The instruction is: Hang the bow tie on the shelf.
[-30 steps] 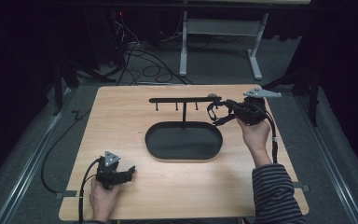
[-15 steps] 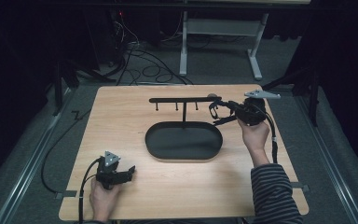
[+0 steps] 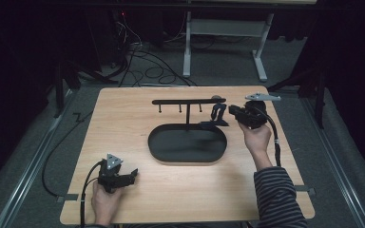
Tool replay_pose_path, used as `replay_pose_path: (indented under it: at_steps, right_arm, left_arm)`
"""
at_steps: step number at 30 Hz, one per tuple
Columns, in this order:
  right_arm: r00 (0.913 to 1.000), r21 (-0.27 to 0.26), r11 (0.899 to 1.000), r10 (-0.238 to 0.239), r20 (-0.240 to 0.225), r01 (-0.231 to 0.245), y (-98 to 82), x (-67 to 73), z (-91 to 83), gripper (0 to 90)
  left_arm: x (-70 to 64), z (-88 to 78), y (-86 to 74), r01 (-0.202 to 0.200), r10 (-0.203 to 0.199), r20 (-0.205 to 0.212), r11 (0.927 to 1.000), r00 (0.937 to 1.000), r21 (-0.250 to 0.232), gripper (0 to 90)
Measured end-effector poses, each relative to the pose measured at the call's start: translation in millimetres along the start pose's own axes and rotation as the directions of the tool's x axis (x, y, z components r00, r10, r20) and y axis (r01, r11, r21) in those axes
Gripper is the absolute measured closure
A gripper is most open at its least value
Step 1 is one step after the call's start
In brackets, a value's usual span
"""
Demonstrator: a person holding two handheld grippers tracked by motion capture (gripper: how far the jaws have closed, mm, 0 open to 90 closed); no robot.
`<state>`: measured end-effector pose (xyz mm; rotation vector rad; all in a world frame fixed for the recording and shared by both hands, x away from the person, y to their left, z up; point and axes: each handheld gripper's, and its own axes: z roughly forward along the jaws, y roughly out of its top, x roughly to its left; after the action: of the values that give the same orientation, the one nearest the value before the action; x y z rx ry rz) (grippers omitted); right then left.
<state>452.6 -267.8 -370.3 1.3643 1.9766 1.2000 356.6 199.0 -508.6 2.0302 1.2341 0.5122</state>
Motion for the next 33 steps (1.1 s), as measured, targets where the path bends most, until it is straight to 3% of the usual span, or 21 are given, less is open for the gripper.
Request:
replay_pose_path:
  at_steps: [5,9,19,33]
  right_arm:
    - [0.9999,-0.012,1.000,-0.005,-0.009,0.005,-0.1,0.6,-5.4,75.5]
    - [0.9995,-0.012,1.000,-0.013,-0.028,0.012,-3.6,-0.5,-10.2,63.6]
    - [0.9999,-0.038,0.999,0.000,-0.013,0.000,-13.5,-11.6,-30.4,59.9]
    - [0.9999,-0.078,0.997,-0.007,-0.014,0.006,-25.5,-12.8,-60.3,57.0]
  left_arm:
    - [0.0,0.0,0.0,0.000,0.000,0.000,1.0000,1.0000,0.000,17.9]
    - [0.0,0.0,0.0,0.000,0.000,0.000,1.0000,1.0000,0.000,17.9]
    - [0.0,0.0,0.0,0.000,0.000,0.000,1.0000,1.0000,0.000,17.9]
    - [0.0,0.1,0.0,0.000,0.000,0.000,1.0000,1.0000,0.000,17.9]
